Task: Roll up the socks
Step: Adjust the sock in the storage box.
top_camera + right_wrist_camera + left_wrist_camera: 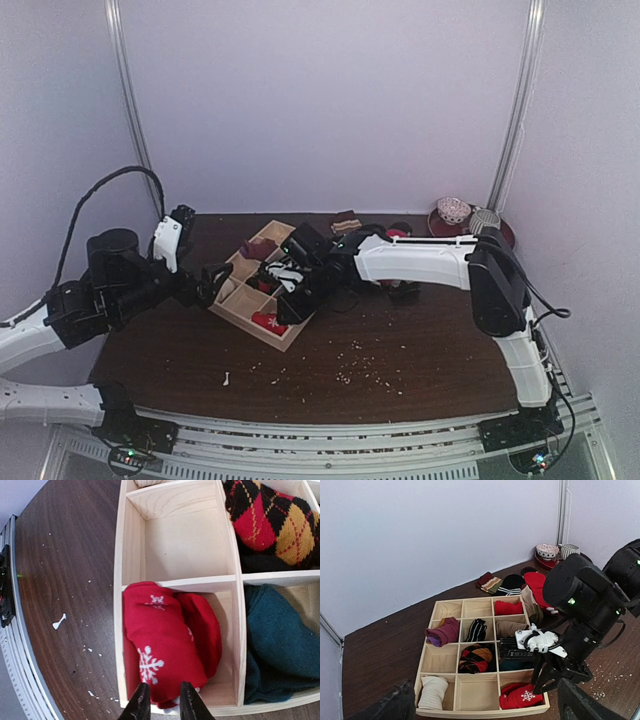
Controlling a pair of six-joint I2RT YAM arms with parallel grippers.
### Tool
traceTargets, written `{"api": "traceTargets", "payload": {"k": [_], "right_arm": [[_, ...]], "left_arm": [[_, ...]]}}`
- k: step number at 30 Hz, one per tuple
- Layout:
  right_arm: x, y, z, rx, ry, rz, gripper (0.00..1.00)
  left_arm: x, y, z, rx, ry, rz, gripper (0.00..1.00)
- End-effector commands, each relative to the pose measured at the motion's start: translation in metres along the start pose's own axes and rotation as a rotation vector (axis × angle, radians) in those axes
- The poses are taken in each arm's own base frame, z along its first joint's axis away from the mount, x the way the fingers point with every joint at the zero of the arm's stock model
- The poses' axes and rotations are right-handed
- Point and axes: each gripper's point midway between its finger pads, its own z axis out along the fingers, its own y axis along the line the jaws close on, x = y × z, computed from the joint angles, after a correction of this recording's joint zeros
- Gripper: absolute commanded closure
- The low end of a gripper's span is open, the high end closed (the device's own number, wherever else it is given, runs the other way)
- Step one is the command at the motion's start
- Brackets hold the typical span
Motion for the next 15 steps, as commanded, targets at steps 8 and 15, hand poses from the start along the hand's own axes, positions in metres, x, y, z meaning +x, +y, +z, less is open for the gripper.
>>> {"api": "traceTargets", "payload": {"k": [8,15], "right_arm": [[0.017,-0.042,0.028,0.190,0.048,0.011,0.78],[0.010,-0.038,0.024,0.176,0.003,0.007,0.78]], "left_arm": [[-0.023,0.023,-0.008,-0.116,-0.061,-0.155,0.02],[-0.030,0.035,-0.011,-0.180,-0.094,-0.249,0.02]]}}
